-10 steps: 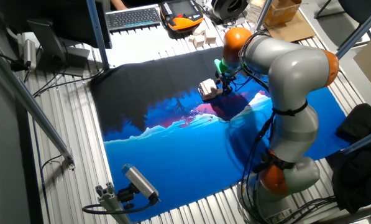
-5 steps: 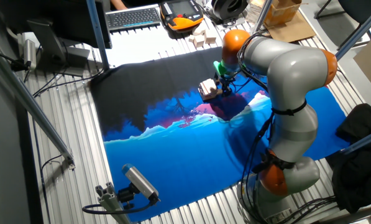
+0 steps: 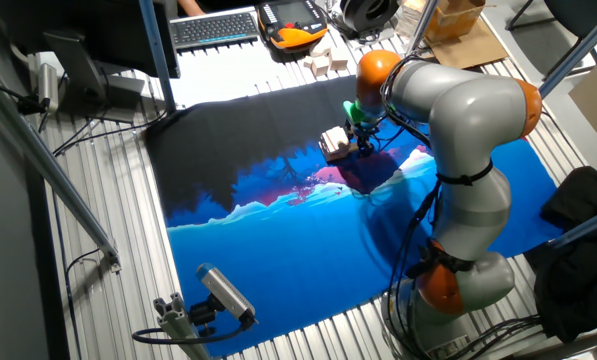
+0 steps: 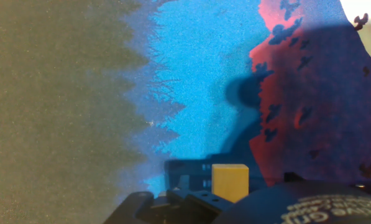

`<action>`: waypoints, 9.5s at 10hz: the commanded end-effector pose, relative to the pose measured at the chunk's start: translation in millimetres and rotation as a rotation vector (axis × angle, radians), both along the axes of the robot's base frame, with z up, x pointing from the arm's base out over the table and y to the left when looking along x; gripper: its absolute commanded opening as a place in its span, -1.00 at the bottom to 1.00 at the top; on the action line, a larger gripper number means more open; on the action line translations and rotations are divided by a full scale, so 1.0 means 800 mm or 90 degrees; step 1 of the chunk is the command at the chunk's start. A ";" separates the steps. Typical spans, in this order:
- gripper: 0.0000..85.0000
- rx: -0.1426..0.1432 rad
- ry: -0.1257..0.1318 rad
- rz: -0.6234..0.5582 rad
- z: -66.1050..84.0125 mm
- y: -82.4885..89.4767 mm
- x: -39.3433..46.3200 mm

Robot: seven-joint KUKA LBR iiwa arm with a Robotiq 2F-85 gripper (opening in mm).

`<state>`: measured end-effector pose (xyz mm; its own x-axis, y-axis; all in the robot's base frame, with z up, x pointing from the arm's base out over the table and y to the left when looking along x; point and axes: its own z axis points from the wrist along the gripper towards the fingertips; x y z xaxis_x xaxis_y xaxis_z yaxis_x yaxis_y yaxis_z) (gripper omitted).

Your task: Play Jenga

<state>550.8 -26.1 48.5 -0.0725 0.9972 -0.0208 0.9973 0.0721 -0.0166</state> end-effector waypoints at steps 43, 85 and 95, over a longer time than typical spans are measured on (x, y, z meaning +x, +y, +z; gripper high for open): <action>-0.20 -0.004 0.001 0.052 -0.003 -0.002 -0.006; -1.00 0.049 -0.035 0.165 0.033 -0.006 -0.034; -1.00 0.029 -0.026 0.251 0.034 -0.005 -0.034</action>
